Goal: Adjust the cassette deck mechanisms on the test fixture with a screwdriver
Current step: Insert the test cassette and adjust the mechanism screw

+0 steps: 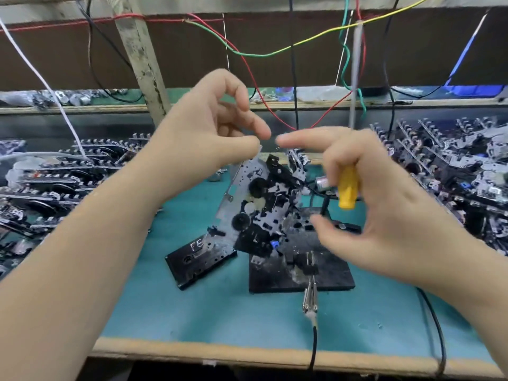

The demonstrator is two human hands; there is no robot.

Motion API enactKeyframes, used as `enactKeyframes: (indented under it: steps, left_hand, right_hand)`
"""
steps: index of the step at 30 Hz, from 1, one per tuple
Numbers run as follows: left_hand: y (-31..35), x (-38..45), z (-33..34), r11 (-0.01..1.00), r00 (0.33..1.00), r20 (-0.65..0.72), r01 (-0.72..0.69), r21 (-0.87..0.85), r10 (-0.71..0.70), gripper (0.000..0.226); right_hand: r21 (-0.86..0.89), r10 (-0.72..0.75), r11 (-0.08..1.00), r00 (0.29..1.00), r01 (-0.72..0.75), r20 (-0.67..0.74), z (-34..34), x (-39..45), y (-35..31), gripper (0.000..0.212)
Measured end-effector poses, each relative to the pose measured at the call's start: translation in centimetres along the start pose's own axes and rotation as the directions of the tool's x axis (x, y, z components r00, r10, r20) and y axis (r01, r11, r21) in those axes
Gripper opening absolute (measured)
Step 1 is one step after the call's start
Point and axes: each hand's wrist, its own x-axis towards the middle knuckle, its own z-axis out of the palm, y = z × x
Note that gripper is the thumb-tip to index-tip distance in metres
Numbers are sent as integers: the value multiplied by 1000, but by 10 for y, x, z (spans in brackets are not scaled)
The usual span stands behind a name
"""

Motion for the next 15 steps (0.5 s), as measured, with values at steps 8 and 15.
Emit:
enactKeyframes:
  steps: [8, 15]
  left_hand:
    - [-17, 12, 19, 928, 985, 119, 155, -338, -121, 35]
    - [-26, 14, 22, 906, 979, 102, 204, -370, -179, 35]
  right_hand:
    - [-552, -117, 758, 905, 347, 409, 8, 15, 6, 64]
    - [-594, -164, 662, 862, 456, 480, 4, 17, 22, 61]
